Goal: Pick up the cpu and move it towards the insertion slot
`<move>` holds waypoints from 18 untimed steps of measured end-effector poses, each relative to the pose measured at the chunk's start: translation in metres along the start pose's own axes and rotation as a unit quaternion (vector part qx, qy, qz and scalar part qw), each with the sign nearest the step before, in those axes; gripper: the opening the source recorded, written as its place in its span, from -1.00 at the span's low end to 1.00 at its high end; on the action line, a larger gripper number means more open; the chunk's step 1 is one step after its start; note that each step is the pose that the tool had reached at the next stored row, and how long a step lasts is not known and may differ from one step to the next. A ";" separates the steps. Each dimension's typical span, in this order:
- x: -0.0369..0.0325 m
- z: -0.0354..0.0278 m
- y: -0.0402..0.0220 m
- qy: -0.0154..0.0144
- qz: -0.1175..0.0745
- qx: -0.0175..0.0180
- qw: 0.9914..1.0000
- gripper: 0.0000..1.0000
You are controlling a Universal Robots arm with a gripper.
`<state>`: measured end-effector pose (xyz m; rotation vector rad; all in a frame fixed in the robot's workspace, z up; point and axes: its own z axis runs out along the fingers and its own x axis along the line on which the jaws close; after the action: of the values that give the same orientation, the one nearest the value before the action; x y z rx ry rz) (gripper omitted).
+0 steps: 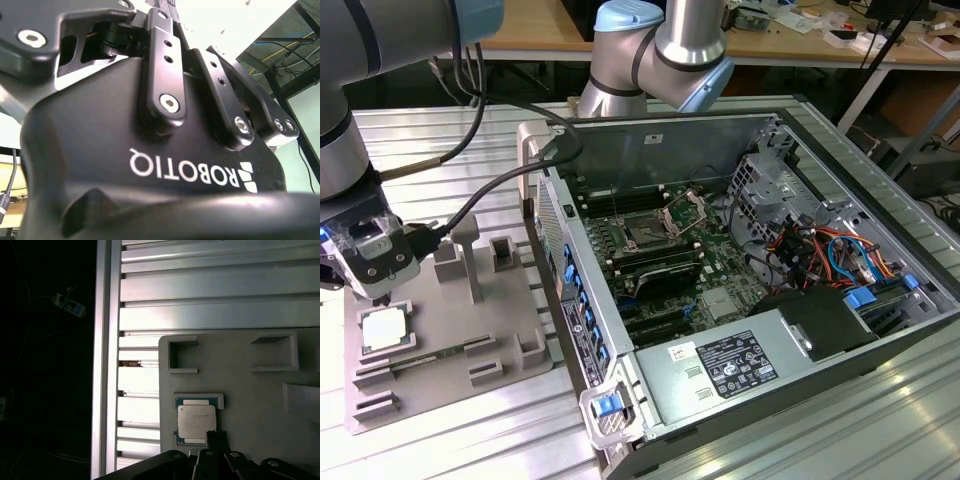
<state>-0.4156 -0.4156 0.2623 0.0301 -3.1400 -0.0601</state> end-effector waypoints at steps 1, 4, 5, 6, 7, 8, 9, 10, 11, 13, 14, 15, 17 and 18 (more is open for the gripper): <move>0.0002 0.0002 -0.0002 0.000 0.000 0.000 1.000 -0.79; 0.0016 0.0016 -0.0012 0.000 -0.003 0.000 1.000 -0.79; 0.0024 0.0019 -0.0013 0.000 -0.006 0.000 1.000 -0.79; 0.0039 0.0027 -0.0012 0.000 -0.007 0.000 1.000 -0.79; 0.0044 0.0035 -0.0013 0.000 -0.007 0.000 1.000 -0.79; 0.0046 0.0039 -0.0013 0.000 -0.007 0.000 1.000 -0.79; 0.0047 0.0045 -0.0013 0.000 -0.007 0.000 1.000 -0.79; 0.0048 0.0053 -0.0014 0.000 -0.008 0.000 1.000 -0.79; 0.0049 0.0060 -0.0014 0.000 -0.008 0.000 1.000 -0.79; 0.0050 0.0074 -0.0014 0.000 -0.008 0.000 1.000 -0.79; 0.0050 0.0077 -0.0014 0.000 -0.008 0.000 1.000 -0.79; 0.0051 0.0080 -0.0014 0.000 -0.008 0.000 1.000 -0.79; 0.0052 0.0087 -0.0014 0.000 -0.008 0.000 1.000 -0.79; 0.0053 0.0091 -0.0015 0.000 -0.008 0.000 1.000 -0.79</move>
<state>-0.4209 -0.4168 0.2532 0.0540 -3.1393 -0.0599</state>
